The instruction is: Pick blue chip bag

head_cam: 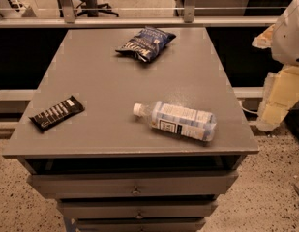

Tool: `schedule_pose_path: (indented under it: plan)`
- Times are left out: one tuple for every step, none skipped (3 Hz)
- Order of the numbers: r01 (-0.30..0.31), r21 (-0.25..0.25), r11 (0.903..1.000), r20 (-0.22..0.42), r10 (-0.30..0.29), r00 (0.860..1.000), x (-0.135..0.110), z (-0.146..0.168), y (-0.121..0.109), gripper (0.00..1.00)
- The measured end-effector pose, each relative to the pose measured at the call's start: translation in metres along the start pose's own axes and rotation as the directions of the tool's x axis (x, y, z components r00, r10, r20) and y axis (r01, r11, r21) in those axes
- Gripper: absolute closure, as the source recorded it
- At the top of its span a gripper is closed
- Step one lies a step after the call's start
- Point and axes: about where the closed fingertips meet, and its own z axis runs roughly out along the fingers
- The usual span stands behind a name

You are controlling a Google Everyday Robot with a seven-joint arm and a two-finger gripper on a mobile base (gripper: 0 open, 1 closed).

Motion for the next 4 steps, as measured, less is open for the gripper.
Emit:
schedule_pose_path:
  plan:
    - [0.002,0.002,1.0000,0.004,-0.002,1.000,-0.002,0.001,-0.002,0.00]
    - [0.025,0.019,0.9995,0.072,-0.026,0.997,-0.031,0.021,-0.026,0.00]
    - [0.064,0.053,0.9965,0.178,-0.073,0.981,-0.085,0.055,-0.065,0.00]
    - [0.062,0.115,0.9914,0.329,-0.097,0.939,-0.136,0.083,-0.125,0.00]
